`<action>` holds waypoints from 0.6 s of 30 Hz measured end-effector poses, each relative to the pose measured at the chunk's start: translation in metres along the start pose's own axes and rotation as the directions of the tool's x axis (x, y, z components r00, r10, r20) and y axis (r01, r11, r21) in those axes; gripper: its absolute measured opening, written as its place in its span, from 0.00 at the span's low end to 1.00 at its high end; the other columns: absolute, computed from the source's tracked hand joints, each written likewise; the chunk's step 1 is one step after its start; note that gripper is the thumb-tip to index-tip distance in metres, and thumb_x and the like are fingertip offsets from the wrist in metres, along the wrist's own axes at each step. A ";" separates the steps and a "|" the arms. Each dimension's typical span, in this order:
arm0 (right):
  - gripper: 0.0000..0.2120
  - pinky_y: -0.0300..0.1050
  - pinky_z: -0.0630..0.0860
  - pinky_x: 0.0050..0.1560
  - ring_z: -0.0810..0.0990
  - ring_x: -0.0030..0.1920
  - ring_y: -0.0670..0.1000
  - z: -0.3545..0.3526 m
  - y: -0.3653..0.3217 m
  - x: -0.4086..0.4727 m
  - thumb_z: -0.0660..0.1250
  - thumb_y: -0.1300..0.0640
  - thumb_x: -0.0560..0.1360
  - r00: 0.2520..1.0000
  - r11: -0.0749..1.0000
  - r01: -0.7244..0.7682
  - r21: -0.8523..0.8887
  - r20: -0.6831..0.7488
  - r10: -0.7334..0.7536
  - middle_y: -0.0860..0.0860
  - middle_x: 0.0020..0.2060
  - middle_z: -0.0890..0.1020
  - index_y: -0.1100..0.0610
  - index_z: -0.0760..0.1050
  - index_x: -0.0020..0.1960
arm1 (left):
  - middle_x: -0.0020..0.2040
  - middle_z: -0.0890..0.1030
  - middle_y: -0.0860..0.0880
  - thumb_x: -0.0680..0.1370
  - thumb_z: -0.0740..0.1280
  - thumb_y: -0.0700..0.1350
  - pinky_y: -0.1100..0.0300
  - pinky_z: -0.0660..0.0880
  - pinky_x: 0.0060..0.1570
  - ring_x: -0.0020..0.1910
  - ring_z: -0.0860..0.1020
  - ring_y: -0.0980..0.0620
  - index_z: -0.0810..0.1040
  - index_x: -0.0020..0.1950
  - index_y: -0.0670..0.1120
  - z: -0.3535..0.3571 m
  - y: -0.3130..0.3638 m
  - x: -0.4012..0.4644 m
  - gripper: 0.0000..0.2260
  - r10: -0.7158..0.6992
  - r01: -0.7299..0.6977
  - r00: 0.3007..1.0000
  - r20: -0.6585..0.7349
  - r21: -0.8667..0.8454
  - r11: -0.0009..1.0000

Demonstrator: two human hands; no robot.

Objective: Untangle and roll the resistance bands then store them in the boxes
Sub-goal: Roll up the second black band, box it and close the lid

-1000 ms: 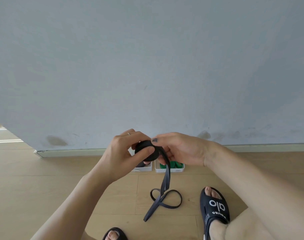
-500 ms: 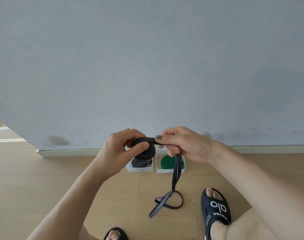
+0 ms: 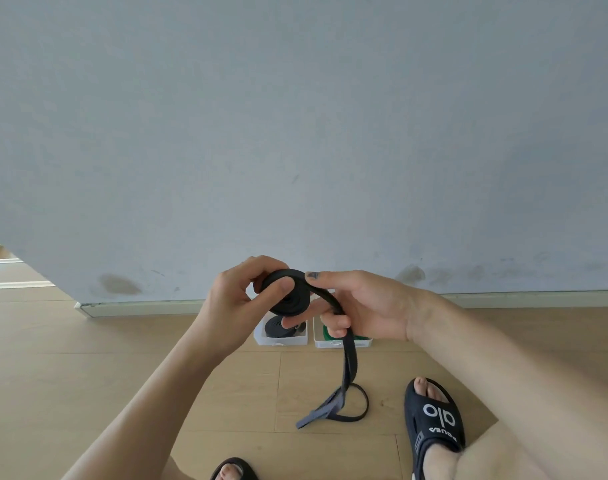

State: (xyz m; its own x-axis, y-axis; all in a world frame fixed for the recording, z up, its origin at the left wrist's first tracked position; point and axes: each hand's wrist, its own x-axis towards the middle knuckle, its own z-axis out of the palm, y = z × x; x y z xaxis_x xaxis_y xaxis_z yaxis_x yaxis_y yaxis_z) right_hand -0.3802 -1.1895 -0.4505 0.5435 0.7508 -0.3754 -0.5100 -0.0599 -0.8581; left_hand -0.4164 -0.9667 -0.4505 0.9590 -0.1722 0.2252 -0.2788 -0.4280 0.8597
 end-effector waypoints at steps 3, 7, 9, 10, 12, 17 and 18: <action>0.10 0.43 0.64 0.40 0.64 0.31 0.47 0.002 -0.001 0.002 0.65 0.50 0.83 0.994 0.997 0.040 -0.067 -0.101 -0.046 0.64 0.56 0.85 0.56 0.80 0.57 | 0.42 0.81 0.55 0.76 0.70 0.49 0.66 0.71 0.46 0.43 0.73 0.51 0.82 0.47 0.55 -0.004 0.000 0.000 0.01 0.063 -0.066 0.998 0.025 0.099 0.993; 0.19 0.43 0.72 0.39 0.75 0.34 0.50 0.003 0.003 0.006 0.74 0.46 0.78 0.965 0.974 -0.001 -0.227 -0.257 -0.059 0.62 0.46 0.87 0.59 0.73 0.56 | 0.38 0.77 0.59 0.76 0.71 0.50 0.68 0.67 0.41 0.41 0.73 0.54 0.81 0.46 0.52 0.003 0.002 0.001 0.03 0.218 -0.253 0.966 0.140 0.333 0.909; 0.24 0.44 0.75 0.41 0.77 0.35 0.51 0.003 0.002 0.006 0.76 0.43 0.75 0.959 0.965 -0.013 -0.263 -0.276 -0.063 0.61 0.46 0.87 0.60 0.73 0.57 | 0.37 0.75 0.60 0.78 0.69 0.50 0.68 0.66 0.41 0.39 0.72 0.56 0.81 0.45 0.51 0.005 0.001 0.003 0.05 0.253 -0.290 0.956 0.151 0.342 0.894; 0.26 0.45 0.76 0.42 0.78 0.37 0.51 0.002 0.000 0.004 0.75 0.42 0.75 0.965 0.965 -0.017 -0.261 -0.257 -0.052 0.61 0.47 0.87 0.61 0.73 0.59 | 0.37 0.75 0.60 0.78 0.68 0.50 0.68 0.66 0.41 0.39 0.72 0.56 0.81 0.45 0.50 0.005 0.001 0.003 0.05 0.247 -0.282 0.958 0.147 0.311 0.908; 0.26 0.45 0.77 0.46 0.81 0.41 0.51 0.000 -0.003 -0.001 0.70 0.44 0.79 0.987 0.967 -0.033 -0.253 -0.159 -0.008 0.60 0.52 0.87 0.65 0.74 0.64 | 0.37 0.76 0.59 0.77 0.68 0.49 0.69 0.67 0.40 0.39 0.73 0.55 0.81 0.45 0.49 0.006 0.001 0.002 0.05 0.223 -0.254 0.963 0.150 0.240 0.937; 0.16 0.46 0.72 0.48 0.79 0.49 0.55 -0.002 -0.001 0.000 0.65 0.48 0.83 0.999 0.981 -0.004 -0.192 -0.043 -0.004 0.63 0.56 0.85 0.61 0.79 0.60 | 0.38 0.77 0.59 0.77 0.68 0.48 0.69 0.68 0.40 0.39 0.75 0.55 0.80 0.46 0.49 0.008 0.003 0.003 0.04 0.217 -0.241 0.968 0.130 0.215 0.946; 0.13 0.45 0.71 0.47 0.80 0.46 0.53 -0.001 -0.001 0.001 0.67 0.50 0.82 0.997 0.984 0.001 -0.181 -0.078 -0.015 0.62 0.53 0.85 0.60 0.79 0.57 | 0.38 0.77 0.60 0.77 0.69 0.49 0.69 0.68 0.41 0.39 0.74 0.56 0.80 0.46 0.50 0.008 0.004 0.004 0.04 0.232 -0.256 0.965 0.123 0.243 0.936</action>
State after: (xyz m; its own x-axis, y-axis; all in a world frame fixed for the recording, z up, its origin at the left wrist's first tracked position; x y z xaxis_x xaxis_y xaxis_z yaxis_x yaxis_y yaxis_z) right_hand -0.3781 -1.1894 -0.4502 0.6016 0.6981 -0.3882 -0.3805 -0.1769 -0.9077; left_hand -0.4141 -0.9761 -0.4502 0.8544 -0.3746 0.3601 -0.5186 -0.5722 0.6353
